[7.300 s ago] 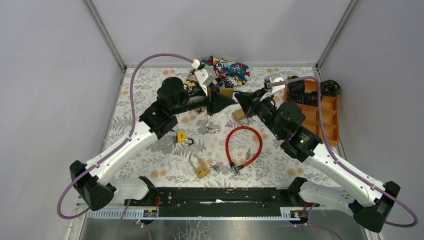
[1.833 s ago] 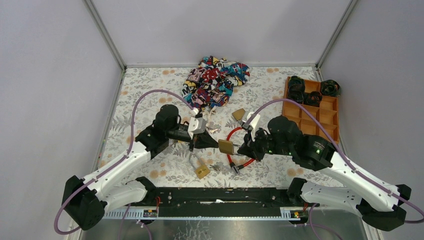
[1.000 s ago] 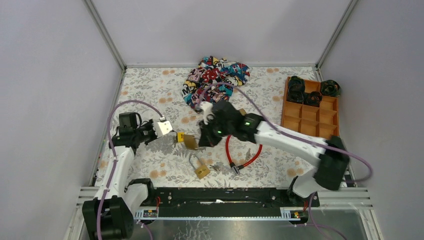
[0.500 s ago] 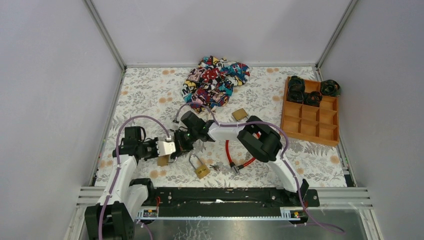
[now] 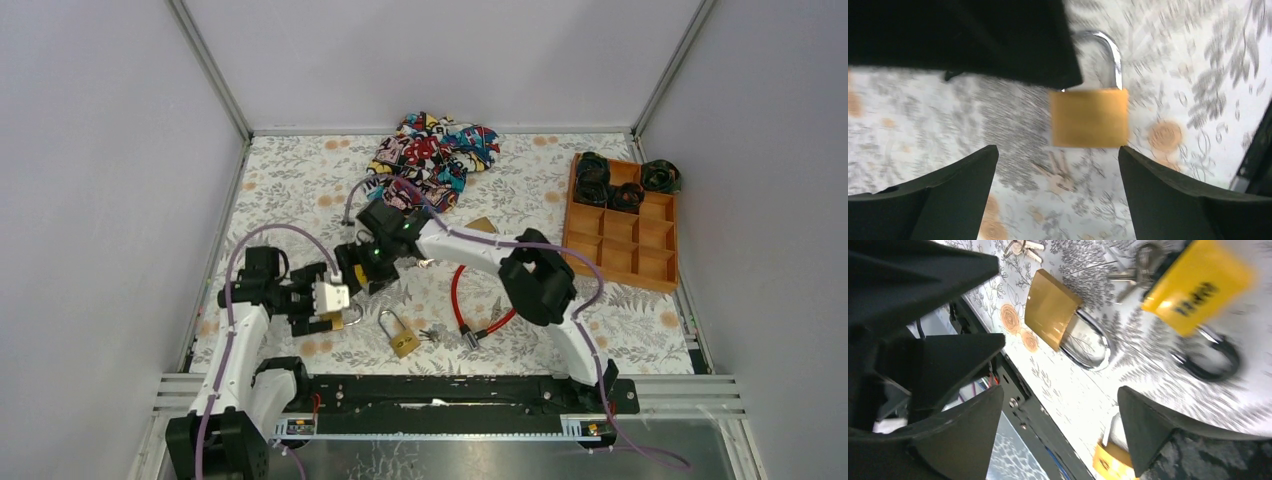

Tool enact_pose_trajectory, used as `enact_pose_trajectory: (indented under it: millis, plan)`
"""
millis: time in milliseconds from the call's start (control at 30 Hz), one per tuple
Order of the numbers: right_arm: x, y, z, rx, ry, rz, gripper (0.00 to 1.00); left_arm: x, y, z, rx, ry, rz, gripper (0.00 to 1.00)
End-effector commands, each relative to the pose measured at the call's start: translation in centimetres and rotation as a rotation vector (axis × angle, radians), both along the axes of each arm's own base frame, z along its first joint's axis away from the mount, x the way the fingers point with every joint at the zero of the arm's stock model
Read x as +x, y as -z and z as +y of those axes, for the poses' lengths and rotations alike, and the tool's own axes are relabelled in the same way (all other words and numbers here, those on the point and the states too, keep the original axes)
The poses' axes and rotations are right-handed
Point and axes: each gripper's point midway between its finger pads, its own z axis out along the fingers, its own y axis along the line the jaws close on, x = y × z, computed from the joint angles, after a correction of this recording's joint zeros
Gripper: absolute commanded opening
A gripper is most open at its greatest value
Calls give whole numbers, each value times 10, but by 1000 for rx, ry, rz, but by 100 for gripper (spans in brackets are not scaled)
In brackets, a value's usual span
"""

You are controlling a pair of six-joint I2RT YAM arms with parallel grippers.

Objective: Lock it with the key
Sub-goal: Place the key at the center of the board.

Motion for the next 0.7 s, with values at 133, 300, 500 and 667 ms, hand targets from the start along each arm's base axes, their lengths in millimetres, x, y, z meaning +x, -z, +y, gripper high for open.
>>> enact_pose_trajectory:
  millis: [133,300,500,667]
  plan:
    - [113,-119,-123,-100,143,-464,100,80,-138,-60,-782,-565,76,98]
    - [164,-106,-214,-383,239,-580,100,123,-152,-30,-1176,-1178,177,99]
    - [200,-83,-266,-486,301,-544,100,118,-94,-30,-1459,-1597,562,98]
    - [206,-54,-272,-557,253,-509,100,99,-29,-26,-1542,-1886,774,99]
